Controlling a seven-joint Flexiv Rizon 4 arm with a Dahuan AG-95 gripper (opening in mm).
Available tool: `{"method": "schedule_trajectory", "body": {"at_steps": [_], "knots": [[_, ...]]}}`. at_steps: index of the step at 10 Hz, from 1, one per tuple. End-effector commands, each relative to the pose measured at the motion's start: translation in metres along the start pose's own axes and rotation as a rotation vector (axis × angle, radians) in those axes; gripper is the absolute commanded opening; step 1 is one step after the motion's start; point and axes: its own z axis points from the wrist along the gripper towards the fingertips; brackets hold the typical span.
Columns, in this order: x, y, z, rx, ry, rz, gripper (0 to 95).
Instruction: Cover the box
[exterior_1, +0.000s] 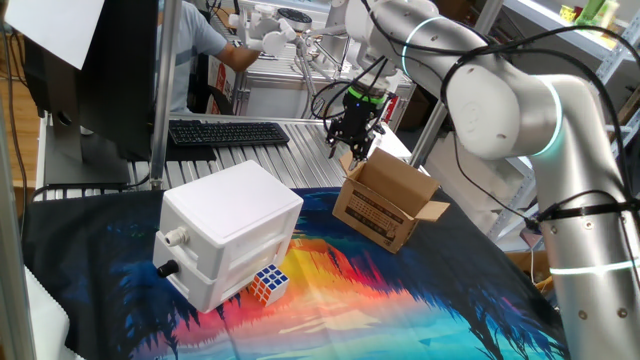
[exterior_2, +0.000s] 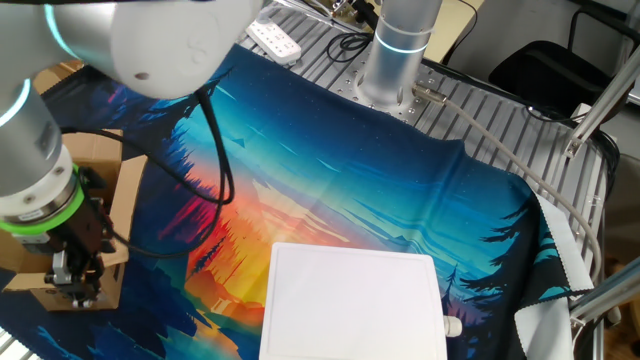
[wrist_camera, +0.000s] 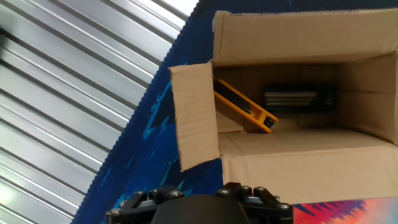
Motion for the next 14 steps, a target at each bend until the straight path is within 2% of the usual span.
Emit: {"method": "schedule_trajectory", "body": {"at_steps": [1,3,5,10,14], "knots": [[-0.001,0.001,-0.001,-0.004,-0.006,-0.014,57.0],[-0.002,0.0,-0.002,-0.014,-0.037,-0.009,57.0],[-0.005,-0.003,-0.001,-0.024,-0.049,-0.002,57.0],[-0.015,-0.012,-0.003,-0.041,-0.054,0.006,57.0],[-0.018,-0.015,-0.004,-0.059,-0.056,0.002,57.0]]}}
